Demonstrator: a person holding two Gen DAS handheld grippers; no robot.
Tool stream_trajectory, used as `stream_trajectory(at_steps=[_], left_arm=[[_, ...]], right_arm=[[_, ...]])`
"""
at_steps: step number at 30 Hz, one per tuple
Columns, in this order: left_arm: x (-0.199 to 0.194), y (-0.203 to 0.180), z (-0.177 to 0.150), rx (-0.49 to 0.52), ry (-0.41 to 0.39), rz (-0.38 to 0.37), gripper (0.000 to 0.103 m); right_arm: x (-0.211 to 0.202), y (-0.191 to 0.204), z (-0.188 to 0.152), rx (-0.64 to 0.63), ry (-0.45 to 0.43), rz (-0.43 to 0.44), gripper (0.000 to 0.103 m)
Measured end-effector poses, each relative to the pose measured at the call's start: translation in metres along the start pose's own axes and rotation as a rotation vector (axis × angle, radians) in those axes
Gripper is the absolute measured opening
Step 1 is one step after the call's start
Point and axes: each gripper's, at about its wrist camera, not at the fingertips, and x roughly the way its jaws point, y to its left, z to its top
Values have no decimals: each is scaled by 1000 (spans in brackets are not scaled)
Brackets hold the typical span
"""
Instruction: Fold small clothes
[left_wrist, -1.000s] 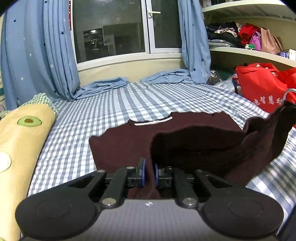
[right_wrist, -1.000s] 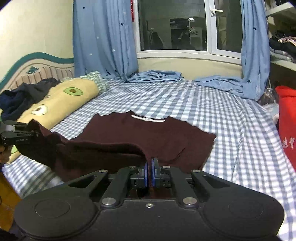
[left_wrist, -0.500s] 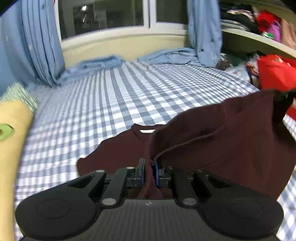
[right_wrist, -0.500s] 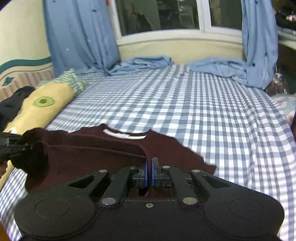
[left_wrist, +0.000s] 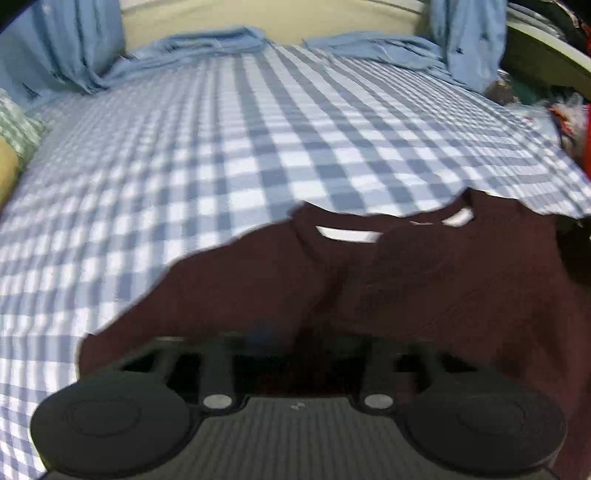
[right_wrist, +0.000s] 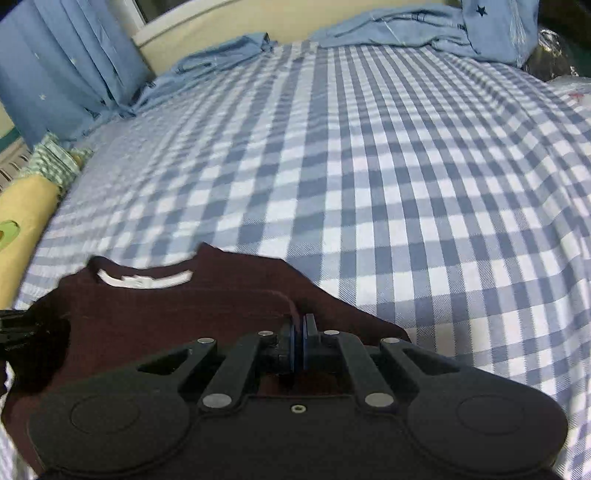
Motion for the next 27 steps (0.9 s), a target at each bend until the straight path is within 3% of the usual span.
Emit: stream_trajectory(at_steps=[1, 2, 4, 7, 9, 12, 15, 17, 19, 23, 25, 27], left_arm=[[-2, 2, -3, -1, -29, 36, 90], [-5, 7, -4, -11, -50, 41, 90], [-19, 24, -3, -58, -82, -10, 90], [-47, 52, -2, -99, -150, -70, 98], [-64, 60, -1, -55, -189, -53, 100], [-77, 59, 3, 24, -200, 4, 100], [-77, 60, 9, 0, -152, -27, 101], [-71, 56, 13, -20, -137, -42, 101], [-76, 50, 14, -42, -179, -38, 101], [-102, 66, 16, -250, -304, -134, 101], [-121, 70, 16, -261, -344, -103, 101], [-138, 69, 9, -223, -370, -24, 101]], right_arm=[[6, 1, -3, -2, 12, -8, 9], [12, 1, -5, 0, 20, -23, 25], [11, 1, -7, 8, -10, -41, 37], [-12, -8, -8, 78, -129, 25, 58], [-28, -21, -9, 156, -191, 103, 58], [-51, -33, -13, 184, -260, 137, 59], [-72, -42, -21, 182, -303, 168, 60], [-72, -42, -26, 162, -268, 175, 64], [-64, -34, -29, 125, -198, 197, 64], [-45, -16, -40, 23, -149, 131, 58], [-33, -14, -44, 7, -127, 89, 50], [-21, -14, -43, -1, -132, 71, 48]])
